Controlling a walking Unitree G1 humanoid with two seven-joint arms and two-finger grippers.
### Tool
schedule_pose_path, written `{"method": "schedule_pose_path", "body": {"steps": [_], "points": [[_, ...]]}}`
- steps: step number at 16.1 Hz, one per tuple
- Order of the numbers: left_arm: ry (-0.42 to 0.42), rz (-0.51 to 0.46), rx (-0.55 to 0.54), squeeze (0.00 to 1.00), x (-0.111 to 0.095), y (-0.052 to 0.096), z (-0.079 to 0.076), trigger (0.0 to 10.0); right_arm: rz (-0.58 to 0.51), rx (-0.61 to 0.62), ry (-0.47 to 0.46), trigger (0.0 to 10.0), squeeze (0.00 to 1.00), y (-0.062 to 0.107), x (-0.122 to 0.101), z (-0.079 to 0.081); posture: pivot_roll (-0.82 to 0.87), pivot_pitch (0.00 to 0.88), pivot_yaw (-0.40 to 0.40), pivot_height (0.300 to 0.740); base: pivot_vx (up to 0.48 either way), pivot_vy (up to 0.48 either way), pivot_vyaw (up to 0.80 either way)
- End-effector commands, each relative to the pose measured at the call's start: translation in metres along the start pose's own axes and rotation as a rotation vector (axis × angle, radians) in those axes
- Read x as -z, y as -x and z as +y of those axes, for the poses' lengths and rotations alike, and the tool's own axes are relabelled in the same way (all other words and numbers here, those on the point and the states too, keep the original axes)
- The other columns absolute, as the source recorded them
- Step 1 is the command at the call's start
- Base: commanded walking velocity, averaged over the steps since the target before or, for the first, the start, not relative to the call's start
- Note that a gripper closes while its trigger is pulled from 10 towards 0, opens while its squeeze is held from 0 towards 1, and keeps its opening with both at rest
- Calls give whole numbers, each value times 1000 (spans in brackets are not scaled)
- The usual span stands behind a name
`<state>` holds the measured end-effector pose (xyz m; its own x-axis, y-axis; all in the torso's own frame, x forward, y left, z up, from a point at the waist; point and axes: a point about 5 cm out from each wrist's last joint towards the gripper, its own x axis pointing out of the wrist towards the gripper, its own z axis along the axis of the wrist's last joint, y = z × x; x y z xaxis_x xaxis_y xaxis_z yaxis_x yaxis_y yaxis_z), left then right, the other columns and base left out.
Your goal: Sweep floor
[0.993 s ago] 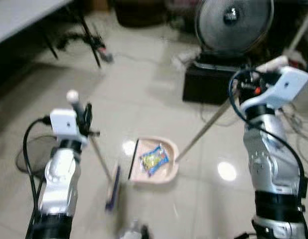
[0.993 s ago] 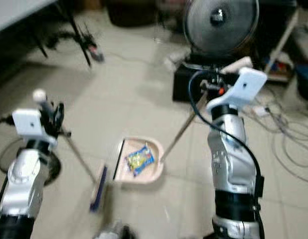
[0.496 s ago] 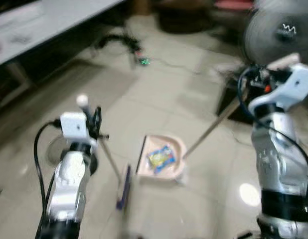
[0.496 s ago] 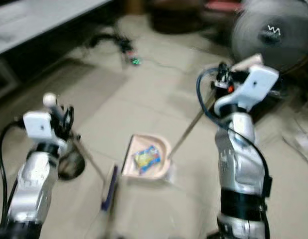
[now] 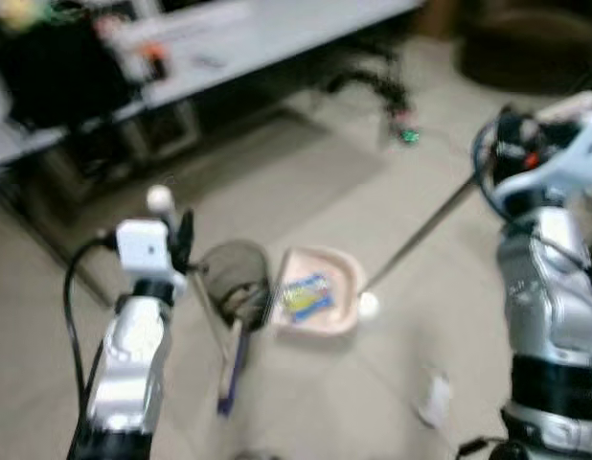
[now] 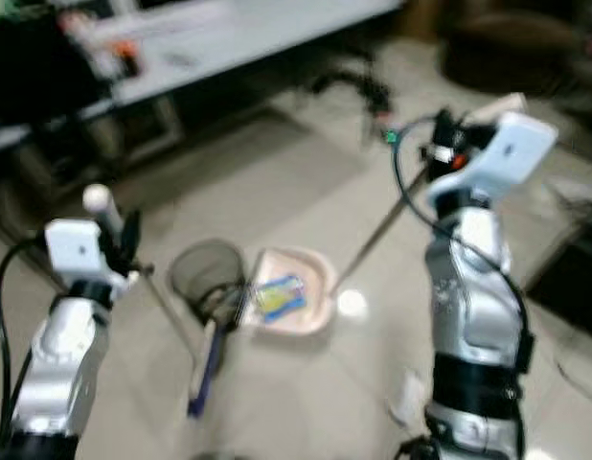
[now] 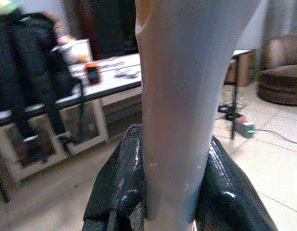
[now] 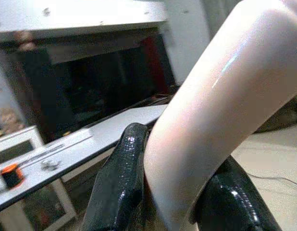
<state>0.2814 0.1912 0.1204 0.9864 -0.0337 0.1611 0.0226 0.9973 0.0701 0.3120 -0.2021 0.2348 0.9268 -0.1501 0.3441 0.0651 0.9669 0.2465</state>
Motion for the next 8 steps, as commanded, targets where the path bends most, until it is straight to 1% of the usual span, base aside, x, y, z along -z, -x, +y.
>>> {"method": "schedule_pose_path", "body": {"steps": [1, 3, 8], "points": [[-36, -22, -15, 0, -7, 0, 9, 10000, -51, -44, -50, 10000, 0, -4, -11, 15, 0, 45, 80, 740, 420, 0, 800], [-38, -21, -12, 0, -8, 0, 9, 10000, -74, -17, -61, 10000, 0, -5, -15, 11, -1, 55, 82, 740, 418, 0, 0], [-41, -13, 2, 0, -7, 0, 8, 10000, -94, 29, -41, 10000, 0, -5, -18, 1, -2, 63, 86, 740, 419, 0, 0]]}}
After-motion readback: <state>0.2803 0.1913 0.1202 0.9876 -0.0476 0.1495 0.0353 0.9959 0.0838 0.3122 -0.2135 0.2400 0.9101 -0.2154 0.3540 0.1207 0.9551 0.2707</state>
